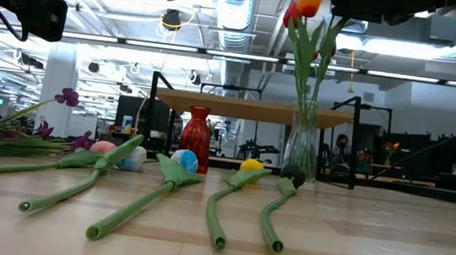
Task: Pick and place flowers into a vace then onto a shelf
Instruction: Put the right black flower into the transparent vase
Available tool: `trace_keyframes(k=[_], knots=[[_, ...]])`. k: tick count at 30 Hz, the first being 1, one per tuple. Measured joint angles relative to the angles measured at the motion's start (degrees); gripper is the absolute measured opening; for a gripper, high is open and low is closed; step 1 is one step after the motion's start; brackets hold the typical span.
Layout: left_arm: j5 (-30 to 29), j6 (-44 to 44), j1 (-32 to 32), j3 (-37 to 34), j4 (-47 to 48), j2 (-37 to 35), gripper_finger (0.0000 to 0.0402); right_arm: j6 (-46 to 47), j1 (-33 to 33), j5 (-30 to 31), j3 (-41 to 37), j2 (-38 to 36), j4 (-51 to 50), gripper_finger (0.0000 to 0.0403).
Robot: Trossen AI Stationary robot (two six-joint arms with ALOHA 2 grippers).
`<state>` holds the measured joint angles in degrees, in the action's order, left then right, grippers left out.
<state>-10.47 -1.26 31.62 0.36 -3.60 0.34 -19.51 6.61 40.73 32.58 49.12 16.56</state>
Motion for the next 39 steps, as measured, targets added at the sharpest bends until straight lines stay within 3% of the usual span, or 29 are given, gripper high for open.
trace_keyframes(k=[29, 39], knots=[[0.01, -0.02, 0.00, 0.00, 0.00, 0.00, 0.0302, 3.02, 0.02, -0.01, 0.02, -0.07, -4.39, 0.0058], [0.01, 0.00, 0.00, 0.00, 0.00, 0.00, 0.0302, 3.03, 0.15, 0.11, 0.02, -0.07, -4.57, 0.0108]])
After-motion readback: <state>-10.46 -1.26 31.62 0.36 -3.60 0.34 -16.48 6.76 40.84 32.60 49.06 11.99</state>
